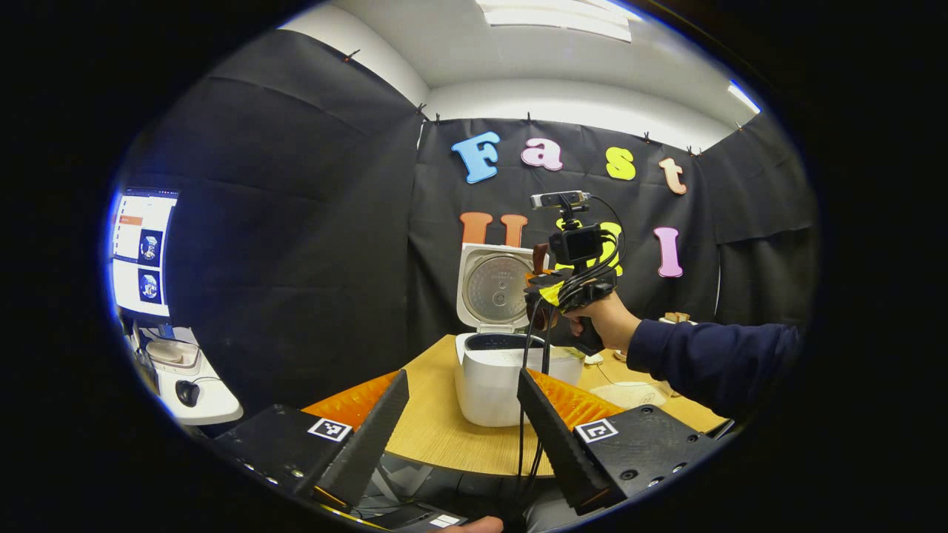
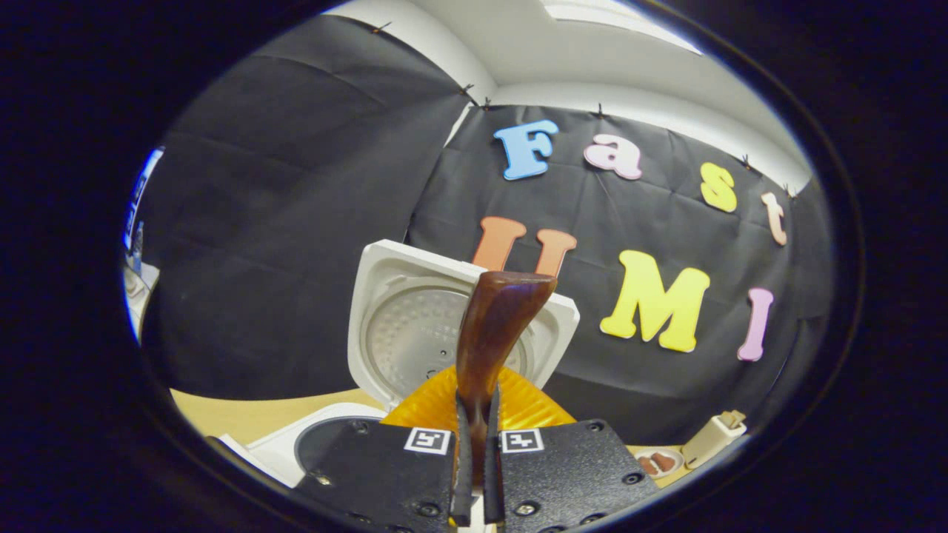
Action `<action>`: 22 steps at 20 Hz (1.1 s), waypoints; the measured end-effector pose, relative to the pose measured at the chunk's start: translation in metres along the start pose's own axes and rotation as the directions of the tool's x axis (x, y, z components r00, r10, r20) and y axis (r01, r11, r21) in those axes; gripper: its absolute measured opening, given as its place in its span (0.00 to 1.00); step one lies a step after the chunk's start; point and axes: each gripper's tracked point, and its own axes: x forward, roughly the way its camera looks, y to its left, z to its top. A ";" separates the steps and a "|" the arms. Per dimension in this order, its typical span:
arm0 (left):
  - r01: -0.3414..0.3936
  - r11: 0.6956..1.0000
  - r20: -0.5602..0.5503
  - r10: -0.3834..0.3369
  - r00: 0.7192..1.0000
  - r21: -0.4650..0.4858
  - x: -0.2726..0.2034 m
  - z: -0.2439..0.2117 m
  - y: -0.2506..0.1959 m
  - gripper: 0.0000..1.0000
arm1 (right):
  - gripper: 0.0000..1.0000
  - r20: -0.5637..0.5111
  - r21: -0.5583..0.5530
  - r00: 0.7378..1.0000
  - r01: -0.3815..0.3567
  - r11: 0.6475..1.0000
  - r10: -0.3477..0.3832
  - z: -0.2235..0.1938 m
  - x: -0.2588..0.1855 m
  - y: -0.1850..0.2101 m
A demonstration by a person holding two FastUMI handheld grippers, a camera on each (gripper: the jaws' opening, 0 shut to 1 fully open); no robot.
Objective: Close the left gripper, press the button to open the rice cooker; take a wooden spoon from the chopstick holder with the right hand, scoop a spoonful of rice and pour it into the rice cooker, then put the wooden spoon back into the chopstick holder.
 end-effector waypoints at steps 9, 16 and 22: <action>0.012 1.000 -0.008 -0.012 1.000 0.009 0.002 0.004 -0.011 0.94 | 0.12 -0.008 0.025 1.000 0.008 1.000 -0.008 0.003 -0.028 -0.029; 0.037 0.999 -0.028 -0.037 0.999 0.022 0.010 0.003 -0.043 0.94 | 0.13 0.009 0.056 0.999 0.036 0.998 -0.037 0.013 -0.068 -0.084; 0.070 0.996 -0.028 -0.068 0.997 0.055 0.013 0.007 -0.079 0.94 | 0.14 0.002 0.141 0.994 0.106 0.984 -0.107 0.005 -0.104 -0.158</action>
